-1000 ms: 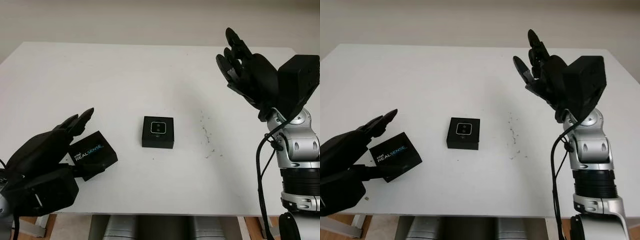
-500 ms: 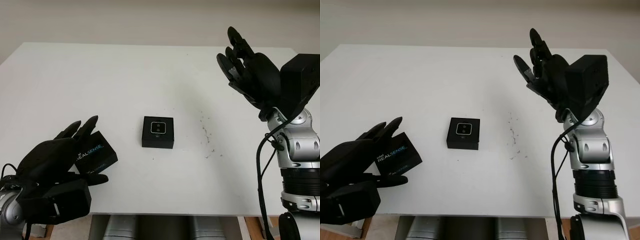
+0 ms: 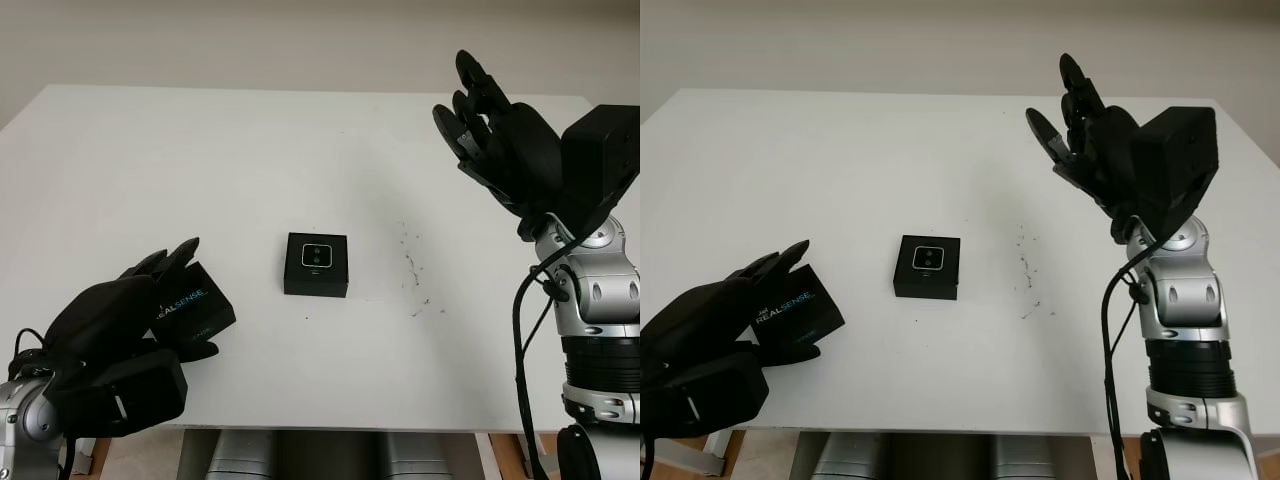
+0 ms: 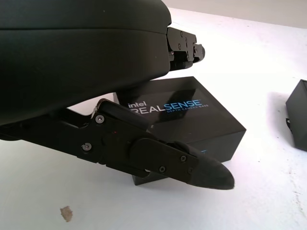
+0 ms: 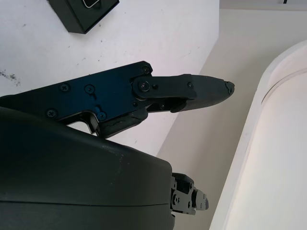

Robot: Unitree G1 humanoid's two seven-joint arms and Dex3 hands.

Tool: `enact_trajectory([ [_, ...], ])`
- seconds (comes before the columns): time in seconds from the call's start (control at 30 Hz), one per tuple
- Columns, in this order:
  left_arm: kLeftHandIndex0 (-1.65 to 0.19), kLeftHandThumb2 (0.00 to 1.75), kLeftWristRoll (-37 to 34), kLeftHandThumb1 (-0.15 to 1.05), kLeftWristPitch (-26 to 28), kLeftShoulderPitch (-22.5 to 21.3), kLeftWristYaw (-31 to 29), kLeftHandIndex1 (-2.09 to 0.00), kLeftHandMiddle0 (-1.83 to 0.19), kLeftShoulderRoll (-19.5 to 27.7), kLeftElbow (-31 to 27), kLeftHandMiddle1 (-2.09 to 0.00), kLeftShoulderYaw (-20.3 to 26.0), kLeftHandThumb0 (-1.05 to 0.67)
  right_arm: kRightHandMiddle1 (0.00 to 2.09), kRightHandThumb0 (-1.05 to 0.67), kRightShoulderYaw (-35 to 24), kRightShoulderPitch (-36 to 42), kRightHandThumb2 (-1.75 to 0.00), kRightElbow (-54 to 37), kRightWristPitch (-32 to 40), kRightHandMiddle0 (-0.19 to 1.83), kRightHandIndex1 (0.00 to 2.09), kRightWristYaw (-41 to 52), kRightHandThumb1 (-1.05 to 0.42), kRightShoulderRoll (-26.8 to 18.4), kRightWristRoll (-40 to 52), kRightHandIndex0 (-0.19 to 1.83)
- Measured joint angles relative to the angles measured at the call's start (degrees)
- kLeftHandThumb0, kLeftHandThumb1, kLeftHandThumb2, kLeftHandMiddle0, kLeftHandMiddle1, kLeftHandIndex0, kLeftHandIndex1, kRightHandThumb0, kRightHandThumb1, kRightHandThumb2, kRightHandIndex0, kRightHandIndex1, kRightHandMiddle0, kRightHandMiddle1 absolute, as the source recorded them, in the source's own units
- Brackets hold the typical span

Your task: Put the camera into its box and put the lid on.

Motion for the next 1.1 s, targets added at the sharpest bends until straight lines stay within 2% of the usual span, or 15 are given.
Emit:
enact_trajectory([
  [0.03, -0.14, 0.05, -0.9, 1.01, -0.74, -0.03, 0.53, -0.17, -0.27, -0.16, 0.39, -0.18, 0.17, -0.63, 0.07, -0.72, 0.0, 0.0, -0.35, 0.0, 0.0, -0.07, 0.05, 0.03, -1.05, 0.0, -0.01, -0.15],
  [0.17, -0.15, 0.06, -4.1, 1.01, -2.53, -0.29, 1.34, -0.38, -0.13, -0.41, 1.76, -0.71, 0.66, -0.54, 0.06, -0.72, 0.04, 0.0, -0.36, -0.09, 0.19, -0.08, 0.05, 0.09, -1.05, -0.01, -0.03, -0.15],
  [0.27, -0.16, 0.05, -5.74, 1.02, -1.35, -0.43, 1.16, -0.47, -0.14, -0.75, 1.89, -0.83, 0.86, -0.48, 0.06, -0.72, 0.04, 0.0, -0.36, -0.16, 0.57, -0.07, 0.05, 0.09, -1.05, -0.01, -0.03, -0.15],
  [0.33, -0.15, 0.05, -6.32, 1.0, -0.4, -0.63, 0.99, -0.62, -0.14, -1.12, 1.64, -0.97, 0.86, -0.42, 0.07, -0.73, 0.04, 0.0, -0.35, -0.17, 0.63, -0.06, 0.06, 0.07, -1.05, -0.01, -0.09, -0.14],
  [0.43, -0.14, 0.05, -6.77, 0.97, 0.07, -0.67, 0.88, -0.75, -0.15, -1.15, 1.21, -1.03, 0.86, -0.36, 0.06, -0.73, 0.05, 0.02, -0.36, -0.24, 0.64, -0.06, 0.05, 0.05, -1.05, -0.01, -0.24, -0.15],
  [0.6, -0.1, 0.04, -4.05, 0.91, -0.48, -1.04, 0.9, -0.84, -0.13, -0.28, 0.92, -1.08, 0.12, -0.35, 0.06, -0.74, 0.44, 0.04, -0.38, -0.28, 0.64, -0.07, 0.05, 0.05, -1.05, -0.01, -0.59, -0.15],
  [0.77, -0.17, 0.05, 0.73, 0.89, -3.01, -1.13, 2.5, -0.95, -0.21, 1.01, 1.32, -1.15, -1.22, -0.23, 0.06, -0.74, 0.58, 0.16, -0.39, -0.28, 0.63, -0.07, 0.06, 0.06, -1.05, -0.01, -0.76, -0.14],
  [0.83, -0.16, 0.05, 2.06, 0.91, -4.87, -1.11, 3.99, -1.11, -0.21, 1.17, 2.3, -1.28, -1.52, -0.17, 0.06, -0.74, 0.58, 0.27, -0.39, -0.31, 0.63, -0.07, 0.06, 0.06, -1.05, -0.01, -0.77, -0.14],
  [0.9, -0.15, 0.06, 3.31, 0.96, -6.6, -1.13, 5.37, -1.4, -0.17, 1.46, 3.12, -1.55, -1.94, -0.12, 0.05, -0.74, 0.58, 0.4, -0.39, -0.37, 0.71, -0.08, 0.06, 0.09, -1.05, -0.01, -0.76, -0.14],
  [0.97, -0.18, 0.06, 4.02, 0.99, -8.1, -1.13, 6.42, -1.58, -0.17, 1.73, 3.79, -1.68, -2.15, -0.08, 0.05, -0.74, 0.58, 0.4, -0.39, -0.45, 0.88, -0.08, 0.06, 0.16, -1.05, -0.02, -0.72, -0.14],
  [1.1, -0.17, 0.06, 3.56, 1.0, -10.02, -1.04, 8.45, -1.68, -0.15, 1.44, 4.7, -1.74, -2.19, -0.05, 0.05, -0.75, 0.58, 0.42, -0.38, -0.62, 1.47, -0.07, 0.06, 0.33, -1.05, -0.01, -0.65, -0.14],
])
